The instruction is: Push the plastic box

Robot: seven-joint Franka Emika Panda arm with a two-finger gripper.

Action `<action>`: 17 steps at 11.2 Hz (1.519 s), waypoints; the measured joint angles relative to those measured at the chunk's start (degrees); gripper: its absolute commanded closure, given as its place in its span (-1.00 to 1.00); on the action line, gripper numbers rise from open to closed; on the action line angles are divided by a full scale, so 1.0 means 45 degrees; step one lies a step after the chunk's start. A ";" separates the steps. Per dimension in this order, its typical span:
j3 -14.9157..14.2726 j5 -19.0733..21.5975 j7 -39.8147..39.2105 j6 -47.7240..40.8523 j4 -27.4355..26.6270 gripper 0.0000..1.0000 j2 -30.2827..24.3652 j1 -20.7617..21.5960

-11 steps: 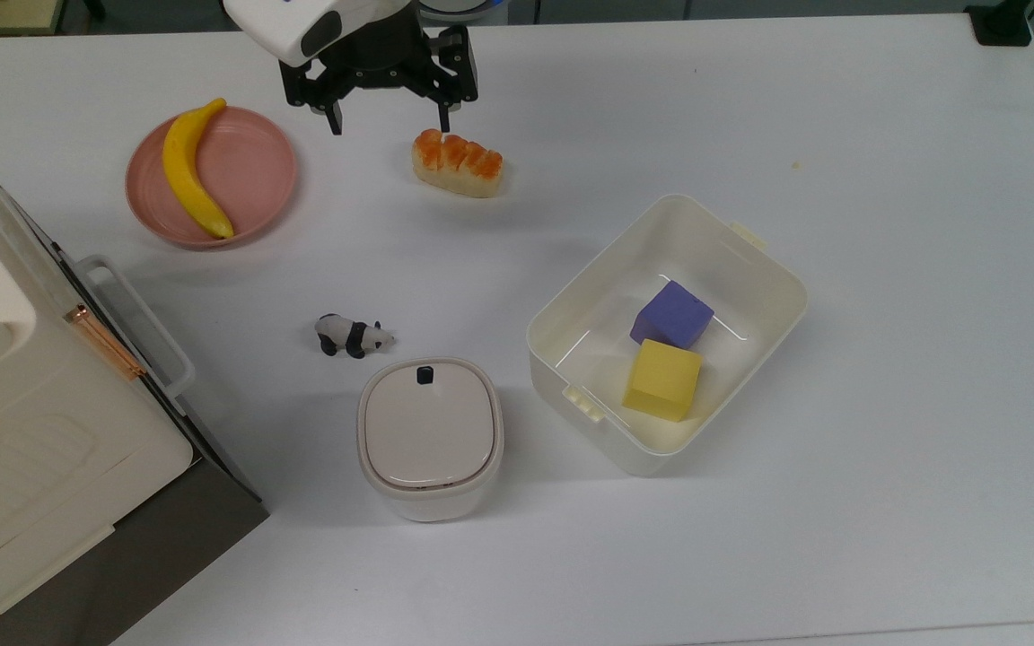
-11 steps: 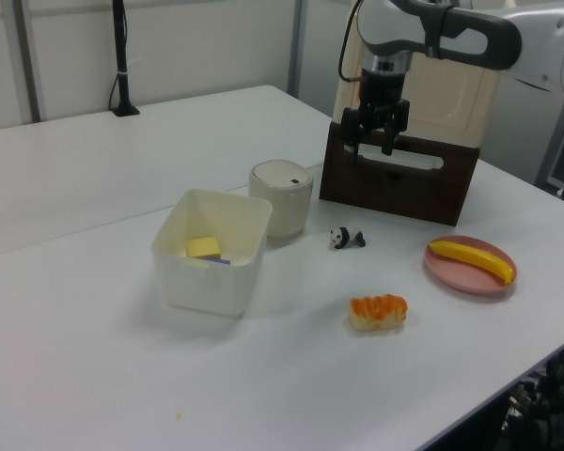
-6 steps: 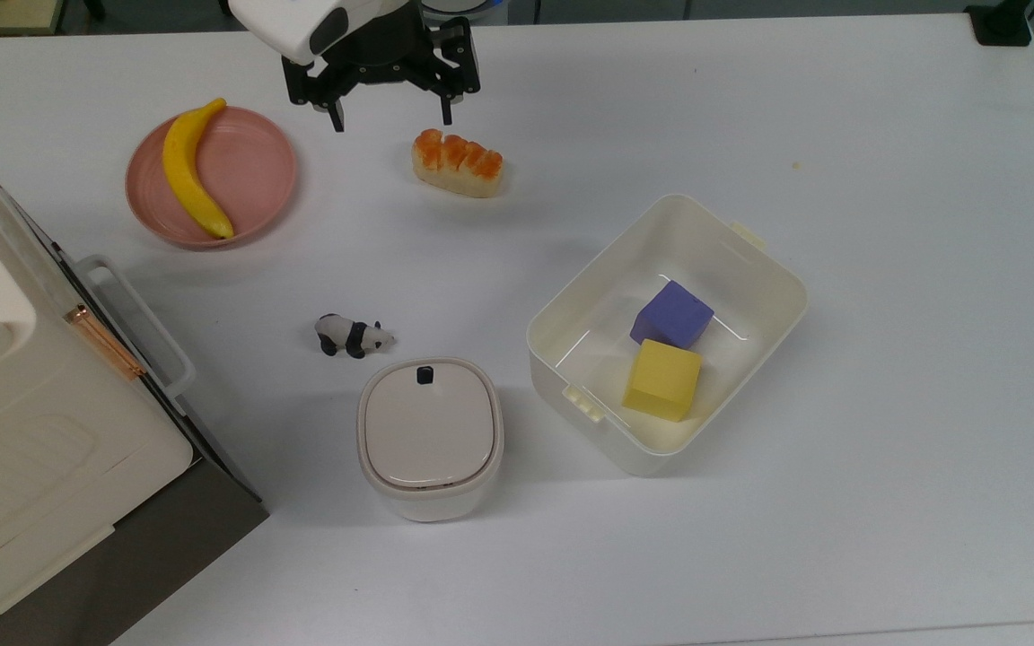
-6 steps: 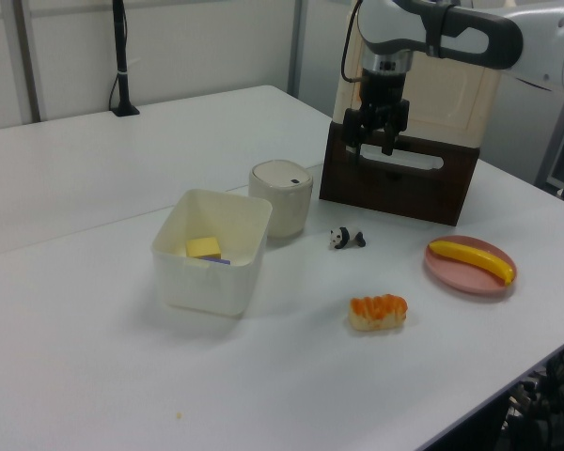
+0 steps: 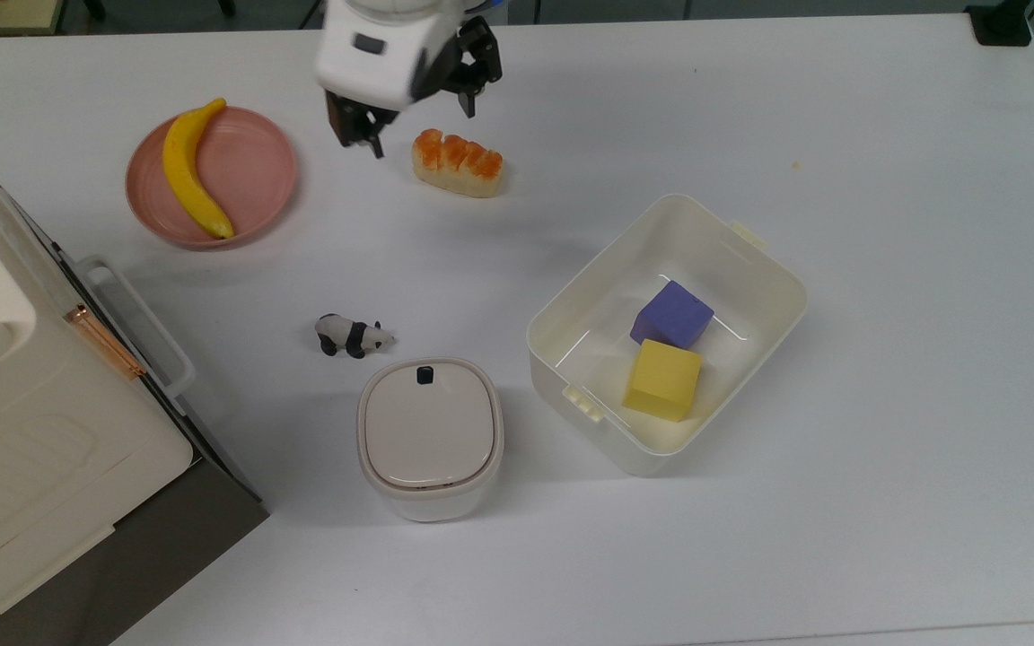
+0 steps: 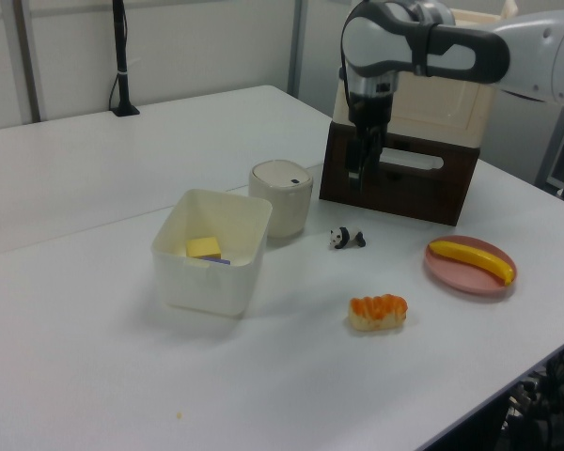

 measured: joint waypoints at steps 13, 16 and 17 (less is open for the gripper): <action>-0.0765 -0.1201 -0.1593 0.4205 0.0049 -1.00 0.3238 0.3462; -0.0775 -0.1221 -0.1593 0.5388 0.0091 -1.00 0.3638 0.3949; -0.0776 -0.1265 -0.1593 0.5453 0.0121 -1.00 0.3704 0.4091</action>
